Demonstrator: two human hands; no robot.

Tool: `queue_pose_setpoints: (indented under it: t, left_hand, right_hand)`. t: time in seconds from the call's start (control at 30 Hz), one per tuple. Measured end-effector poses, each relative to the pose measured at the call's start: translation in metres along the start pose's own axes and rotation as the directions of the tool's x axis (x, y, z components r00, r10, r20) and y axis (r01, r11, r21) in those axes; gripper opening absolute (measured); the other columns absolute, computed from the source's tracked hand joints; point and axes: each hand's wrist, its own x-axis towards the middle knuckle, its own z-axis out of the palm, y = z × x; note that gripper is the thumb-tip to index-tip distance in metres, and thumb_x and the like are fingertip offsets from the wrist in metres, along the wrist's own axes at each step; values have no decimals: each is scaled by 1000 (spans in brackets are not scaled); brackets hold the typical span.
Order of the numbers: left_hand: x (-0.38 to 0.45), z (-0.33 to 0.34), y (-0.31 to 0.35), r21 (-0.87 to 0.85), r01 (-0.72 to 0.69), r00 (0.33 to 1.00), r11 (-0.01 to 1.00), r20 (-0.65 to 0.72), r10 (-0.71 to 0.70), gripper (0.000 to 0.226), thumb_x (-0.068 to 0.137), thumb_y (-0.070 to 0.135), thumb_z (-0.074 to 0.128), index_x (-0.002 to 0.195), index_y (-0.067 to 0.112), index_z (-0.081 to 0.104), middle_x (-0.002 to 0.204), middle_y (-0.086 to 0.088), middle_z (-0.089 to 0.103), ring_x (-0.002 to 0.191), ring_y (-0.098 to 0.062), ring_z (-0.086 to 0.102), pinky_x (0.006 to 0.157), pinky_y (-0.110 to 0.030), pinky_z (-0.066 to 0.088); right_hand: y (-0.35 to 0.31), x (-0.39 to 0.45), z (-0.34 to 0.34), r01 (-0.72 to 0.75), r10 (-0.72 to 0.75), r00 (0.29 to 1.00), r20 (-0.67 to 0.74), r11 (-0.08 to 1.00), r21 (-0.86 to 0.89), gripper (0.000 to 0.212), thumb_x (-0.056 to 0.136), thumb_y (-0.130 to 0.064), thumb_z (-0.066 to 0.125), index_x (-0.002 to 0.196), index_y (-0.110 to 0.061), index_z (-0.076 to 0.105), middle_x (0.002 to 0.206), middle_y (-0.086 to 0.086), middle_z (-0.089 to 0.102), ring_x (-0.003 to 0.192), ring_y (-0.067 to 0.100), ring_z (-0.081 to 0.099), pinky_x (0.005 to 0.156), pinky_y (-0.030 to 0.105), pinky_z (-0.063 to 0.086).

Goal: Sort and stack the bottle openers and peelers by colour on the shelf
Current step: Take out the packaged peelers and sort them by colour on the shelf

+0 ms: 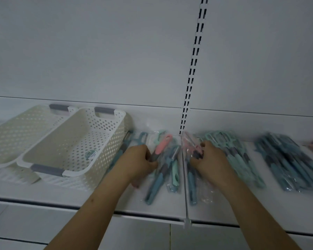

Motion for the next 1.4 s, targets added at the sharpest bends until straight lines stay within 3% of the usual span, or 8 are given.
queue_pose_setpoints:
  t: [0.33,0.57,0.67,0.87,0.97,1.1,1.3,1.4]
  left_hand:
    - [4,-28,7,-574,-29,982,818,-169,-84,26,103,36,43,100,15,58,77,-4,61,64,-18,54,61,-29,43]
    - [-4,-19,19,-817,109,988,567,151,28,11,96,21,61,105,16,62,89,-3,59,68,-10,52,56,-22,42]
    - [-4,-17,16,-715,17,993,699,97,74,22,97,23,61,118,29,62,100,-4,66,71,-6,63,61,-18,49]
    - [-9,-38,18,-372,-272,952,888,28,303,14,94,17,65,107,19,67,89,1,71,65,1,65,61,-10,48]
    - [-9,-48,16,-290,-284,942,914,94,322,7,93,14,63,98,15,68,74,13,71,65,1,66,59,-6,43]
    - [-13,-50,15,-290,-293,920,911,173,351,18,93,13,65,104,27,70,69,27,66,63,7,61,60,-6,44]
    - [-10,-42,-1,-519,-238,942,821,81,324,35,80,5,78,111,19,71,105,4,75,101,-12,70,94,-39,56]
    - [-15,-38,-4,-730,-182,937,659,75,342,41,88,15,73,127,19,61,120,2,71,112,-14,67,100,-34,52]
  right_hand:
    - [-6,11,-17,115,-128,979,-160,990,-87,17,97,-23,52,88,-10,50,70,0,51,56,10,46,46,23,26]
    - [-3,17,-24,-9,-28,995,96,931,365,16,83,-25,76,93,-18,66,75,1,74,62,15,67,70,39,57]
    - [-4,15,-31,123,-121,992,-33,884,451,12,92,-21,65,103,-25,64,87,2,75,71,12,72,70,38,60]
    - [-12,24,-45,603,-583,774,-248,798,7,35,98,-31,55,133,-28,54,96,-6,65,80,-1,55,70,11,42]
    - [-11,37,-40,731,-753,645,-130,658,-182,41,101,-32,49,140,-19,51,143,-2,49,132,10,40,111,29,33]
    - [-6,37,-20,819,-849,517,109,454,-349,43,102,-38,41,139,-18,50,145,1,49,139,18,38,118,35,23]
    - [-13,23,-9,639,-562,761,325,737,-221,69,84,-57,64,142,-34,34,96,-5,64,82,17,62,72,30,49]
    - [-13,30,-6,600,-576,800,168,759,-253,20,86,-38,68,98,-31,53,75,-12,58,67,13,58,58,26,41]
